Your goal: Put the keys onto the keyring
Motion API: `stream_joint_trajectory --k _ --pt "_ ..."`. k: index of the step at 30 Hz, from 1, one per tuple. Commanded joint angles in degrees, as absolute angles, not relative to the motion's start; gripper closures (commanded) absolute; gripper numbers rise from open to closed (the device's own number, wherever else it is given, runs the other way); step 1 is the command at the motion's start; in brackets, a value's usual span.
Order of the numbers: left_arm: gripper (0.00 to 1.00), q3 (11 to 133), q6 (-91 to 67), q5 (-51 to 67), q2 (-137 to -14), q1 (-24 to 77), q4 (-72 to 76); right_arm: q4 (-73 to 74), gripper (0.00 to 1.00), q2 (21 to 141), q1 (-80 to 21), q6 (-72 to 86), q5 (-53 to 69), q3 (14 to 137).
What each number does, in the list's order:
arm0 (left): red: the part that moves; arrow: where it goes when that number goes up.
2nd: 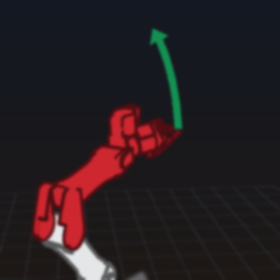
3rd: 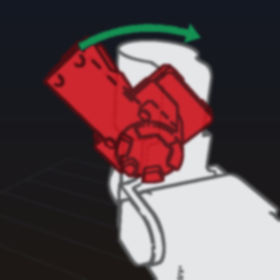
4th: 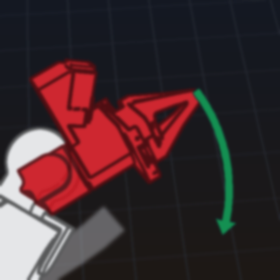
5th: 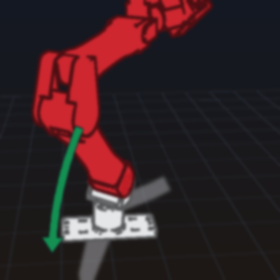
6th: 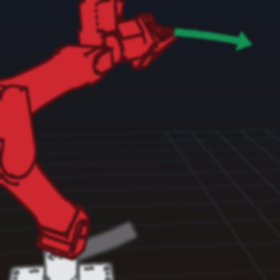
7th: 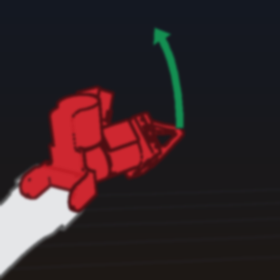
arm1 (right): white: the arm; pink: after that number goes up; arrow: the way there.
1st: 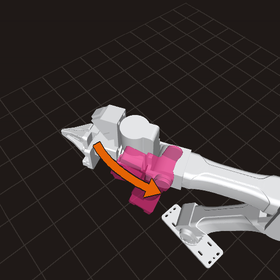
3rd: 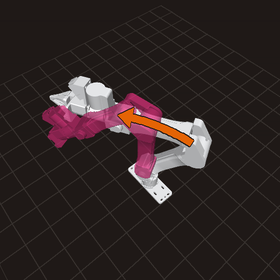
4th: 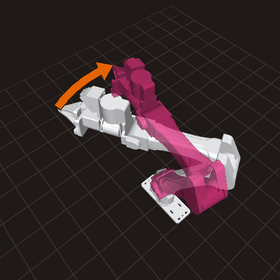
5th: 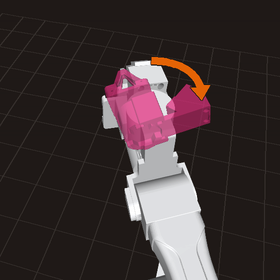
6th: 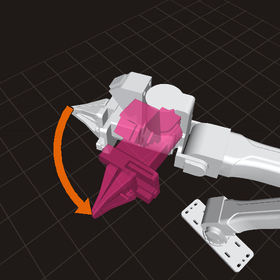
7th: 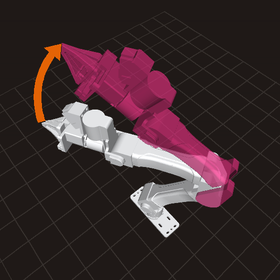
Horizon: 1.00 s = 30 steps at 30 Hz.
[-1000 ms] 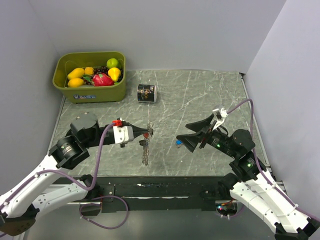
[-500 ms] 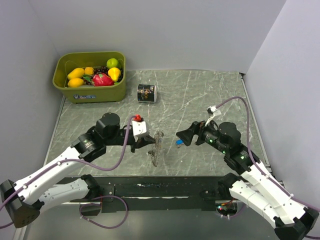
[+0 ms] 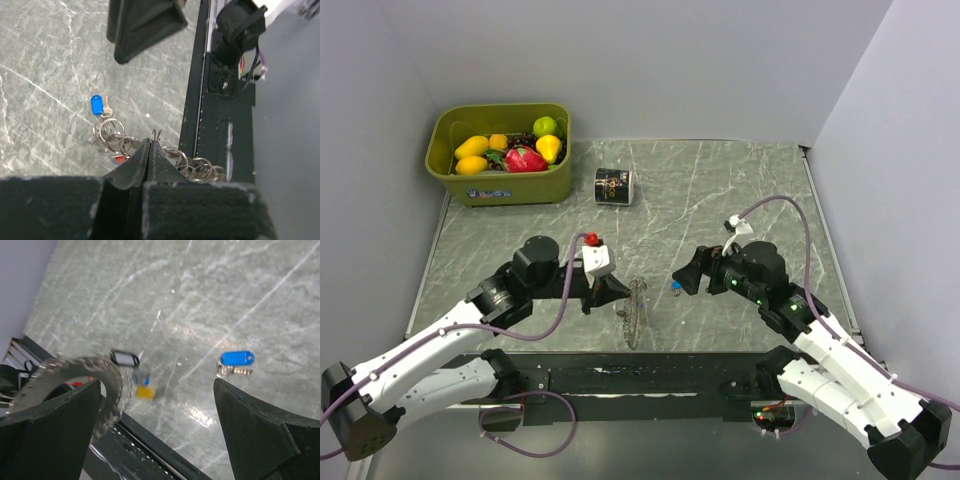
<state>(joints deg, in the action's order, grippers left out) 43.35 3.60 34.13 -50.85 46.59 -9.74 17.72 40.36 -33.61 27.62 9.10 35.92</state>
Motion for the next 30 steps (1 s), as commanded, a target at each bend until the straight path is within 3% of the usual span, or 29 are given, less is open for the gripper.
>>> stream_joint_trajectory --k 1,10,22,30 --pt "0.99 41.8 -4.9 32.1 -44.2 46.8 -2.0 19.3 0.00 41.1 -33.8 28.5 10.5 34.1" --pt "0.99 30.7 -20.0 23.4 -32.2 46.8 7.5 18.0 0.01 32.4 -34.8 33.7 9.3 22.6" --pt "0.99 34.4 -11.1 16.3 -26.4 46.8 -16.1 22.3 0.06 34.5 -35.2 32.7 4.4 24.7" --pt "0.99 36.6 -8.0 13.5 -21.5 46.8 -18.5 21.6 0.06 35.9 -35.2 30.9 4.6 25.5"
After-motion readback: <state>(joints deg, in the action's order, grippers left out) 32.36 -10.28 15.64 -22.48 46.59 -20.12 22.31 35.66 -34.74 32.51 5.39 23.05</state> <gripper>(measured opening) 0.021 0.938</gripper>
